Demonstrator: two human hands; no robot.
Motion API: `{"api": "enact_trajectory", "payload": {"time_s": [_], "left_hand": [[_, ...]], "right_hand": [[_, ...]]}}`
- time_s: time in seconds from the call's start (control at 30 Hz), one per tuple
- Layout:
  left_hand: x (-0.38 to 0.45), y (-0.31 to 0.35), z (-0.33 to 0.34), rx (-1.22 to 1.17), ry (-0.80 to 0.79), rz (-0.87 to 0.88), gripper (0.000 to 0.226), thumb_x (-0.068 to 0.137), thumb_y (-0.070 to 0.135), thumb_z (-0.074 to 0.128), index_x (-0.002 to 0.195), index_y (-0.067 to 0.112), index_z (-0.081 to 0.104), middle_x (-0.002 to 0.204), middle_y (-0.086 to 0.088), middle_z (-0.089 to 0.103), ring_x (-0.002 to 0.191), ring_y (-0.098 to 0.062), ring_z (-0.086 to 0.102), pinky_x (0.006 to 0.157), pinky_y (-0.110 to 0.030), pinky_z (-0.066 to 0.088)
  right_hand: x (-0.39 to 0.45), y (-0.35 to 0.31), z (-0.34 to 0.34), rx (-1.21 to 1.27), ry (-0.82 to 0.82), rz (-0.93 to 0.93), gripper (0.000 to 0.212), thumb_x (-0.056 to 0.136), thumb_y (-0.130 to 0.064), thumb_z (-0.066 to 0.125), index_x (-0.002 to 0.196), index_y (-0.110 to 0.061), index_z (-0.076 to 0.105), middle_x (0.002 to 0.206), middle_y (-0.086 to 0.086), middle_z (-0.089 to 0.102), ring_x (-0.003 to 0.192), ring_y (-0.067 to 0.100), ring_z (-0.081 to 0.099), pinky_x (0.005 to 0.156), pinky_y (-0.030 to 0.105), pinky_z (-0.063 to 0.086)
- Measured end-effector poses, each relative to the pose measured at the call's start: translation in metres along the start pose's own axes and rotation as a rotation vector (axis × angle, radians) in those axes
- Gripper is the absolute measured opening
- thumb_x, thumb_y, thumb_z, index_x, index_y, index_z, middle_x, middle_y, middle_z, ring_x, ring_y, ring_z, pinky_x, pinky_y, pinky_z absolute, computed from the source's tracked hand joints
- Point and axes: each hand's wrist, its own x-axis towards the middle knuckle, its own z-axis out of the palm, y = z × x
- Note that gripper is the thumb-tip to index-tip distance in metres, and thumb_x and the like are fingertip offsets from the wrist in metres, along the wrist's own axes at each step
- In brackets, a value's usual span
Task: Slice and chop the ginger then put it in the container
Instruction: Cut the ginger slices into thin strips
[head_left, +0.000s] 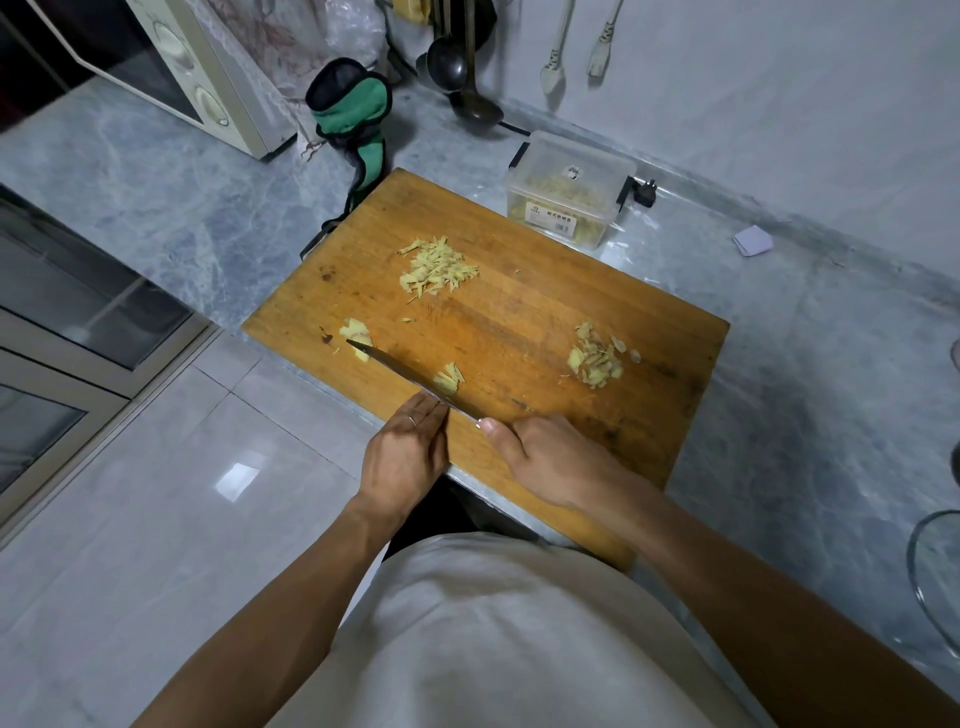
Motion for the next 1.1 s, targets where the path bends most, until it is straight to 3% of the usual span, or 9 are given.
{"api": "enact_trajectory", "payload": {"time_s": [0.1,0.27,0.67,0.87,0.97,1.1], "left_hand": [[0.000,0.005,-0.005,-0.014,0.070,0.009,0.026,0.078,-0.003,0.064,0.099,0.009,0.074,0.102,-0.004,0.072,0.093,-0.018,0.063,0.058,-0.028,0.053],[0.001,0.009,-0.009,0.029,0.110,0.025,0.027,0.068,-0.005,0.074,0.090,0.010,0.075,0.092,-0.003,0.073,0.082,-0.021,0.066,0.051,-0.025,0.047],[-0.001,0.003,0.000,0.021,0.025,-0.016,0.029,0.073,-0.003,0.070,0.099,0.009,0.076,0.103,-0.007,0.074,0.094,-0.028,0.070,0.056,-0.030,0.055],[-0.001,0.000,0.003,0.015,0.005,-0.040,0.029,0.080,0.002,0.064,0.105,0.010,0.075,0.110,-0.006,0.073,0.105,-0.024,0.068,0.063,-0.031,0.056],[-0.001,0.000,0.004,0.014,-0.011,-0.041,0.032,0.082,0.007,0.055,0.108,0.009,0.074,0.111,-0.006,0.073,0.110,-0.025,0.066,0.064,-0.033,0.057],[-0.003,0.001,0.004,-0.002,-0.015,-0.054,0.030,0.082,0.006,0.056,0.106,0.010,0.074,0.109,-0.007,0.072,0.106,-0.027,0.067,0.062,-0.032,0.056]], "right_hand": [[-0.003,-0.002,-0.002,-0.015,-0.017,0.005,0.065,0.107,-0.053,0.026,0.061,-0.011,0.043,0.060,0.006,0.047,0.058,0.022,0.047,0.057,0.036,0.034],[0.000,-0.003,-0.001,-0.041,-0.033,0.013,0.064,0.107,-0.054,0.025,0.060,-0.013,0.043,0.059,0.004,0.046,0.055,0.018,0.043,0.055,0.033,0.033],[0.000,0.004,0.002,-0.060,-0.007,-0.013,0.068,0.105,-0.057,0.024,0.069,-0.008,0.054,0.063,0.006,0.052,0.058,0.022,0.052,0.061,0.041,0.047],[0.004,0.002,0.001,-0.071,-0.025,0.026,0.067,0.105,-0.059,0.023,0.063,-0.012,0.047,0.063,0.006,0.049,0.058,0.022,0.049,0.056,0.036,0.038],[0.003,0.001,0.001,-0.060,-0.023,0.027,0.069,0.106,-0.058,0.023,0.066,-0.009,0.050,0.063,0.007,0.050,0.061,0.025,0.053,0.058,0.039,0.043],[-0.004,0.004,0.001,-0.067,-0.015,0.012,0.070,0.106,-0.056,0.023,0.073,-0.004,0.056,0.063,0.008,0.052,0.058,0.023,0.051,0.057,0.038,0.042]]}}
